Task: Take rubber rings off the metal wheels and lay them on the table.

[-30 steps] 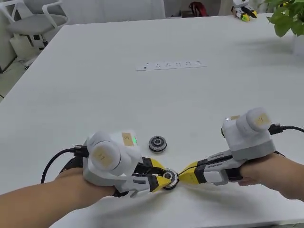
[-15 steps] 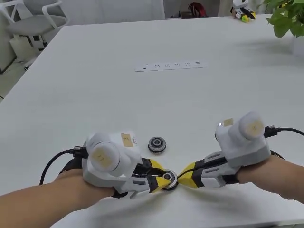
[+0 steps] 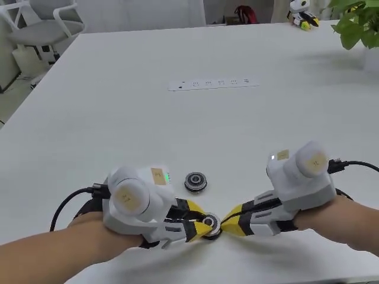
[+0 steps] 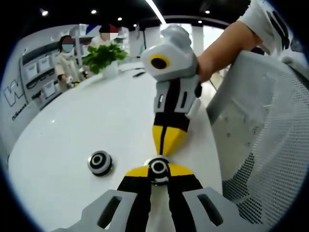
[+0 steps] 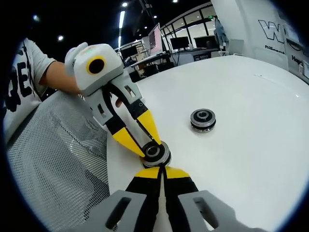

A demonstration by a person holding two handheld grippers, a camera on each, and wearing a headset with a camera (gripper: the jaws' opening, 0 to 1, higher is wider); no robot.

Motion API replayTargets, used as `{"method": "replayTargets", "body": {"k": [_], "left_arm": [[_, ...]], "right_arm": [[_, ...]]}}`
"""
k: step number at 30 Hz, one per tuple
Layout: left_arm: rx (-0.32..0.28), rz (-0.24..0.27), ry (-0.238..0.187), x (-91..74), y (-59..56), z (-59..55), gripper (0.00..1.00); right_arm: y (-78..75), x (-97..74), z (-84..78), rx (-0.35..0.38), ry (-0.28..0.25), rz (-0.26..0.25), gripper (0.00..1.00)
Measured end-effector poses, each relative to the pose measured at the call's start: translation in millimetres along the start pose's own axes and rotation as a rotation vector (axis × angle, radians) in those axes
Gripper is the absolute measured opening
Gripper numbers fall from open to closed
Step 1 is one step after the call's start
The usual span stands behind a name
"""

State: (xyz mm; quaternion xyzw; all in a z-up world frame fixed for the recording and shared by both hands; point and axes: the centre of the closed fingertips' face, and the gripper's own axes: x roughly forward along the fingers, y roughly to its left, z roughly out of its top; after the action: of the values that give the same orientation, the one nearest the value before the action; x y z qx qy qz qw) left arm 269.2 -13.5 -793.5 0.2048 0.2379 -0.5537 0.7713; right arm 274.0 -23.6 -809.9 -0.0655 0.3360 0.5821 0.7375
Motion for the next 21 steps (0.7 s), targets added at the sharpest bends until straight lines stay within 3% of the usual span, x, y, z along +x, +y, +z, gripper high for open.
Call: {"method": "replayTargets", "body": {"k": [4,11,21], "left_arm": [[0.000,0.000,0.000,0.0,0.0,0.1,0.12],[0.003,0.001,0.001,0.1,0.3,-0.1,0.12],[0.005,0.003,0.003,0.0,0.3,-0.2,0.12]], "right_arm": [[-1.8,-0.9,0.1,0.061,-0.014,0.005,0.00],[-3.0,-5.7,5.9,0.259,-0.089,0.042,0.00],[-0.2,-6.3,13.0,0.321,-0.138,0.073,0.00]]}}
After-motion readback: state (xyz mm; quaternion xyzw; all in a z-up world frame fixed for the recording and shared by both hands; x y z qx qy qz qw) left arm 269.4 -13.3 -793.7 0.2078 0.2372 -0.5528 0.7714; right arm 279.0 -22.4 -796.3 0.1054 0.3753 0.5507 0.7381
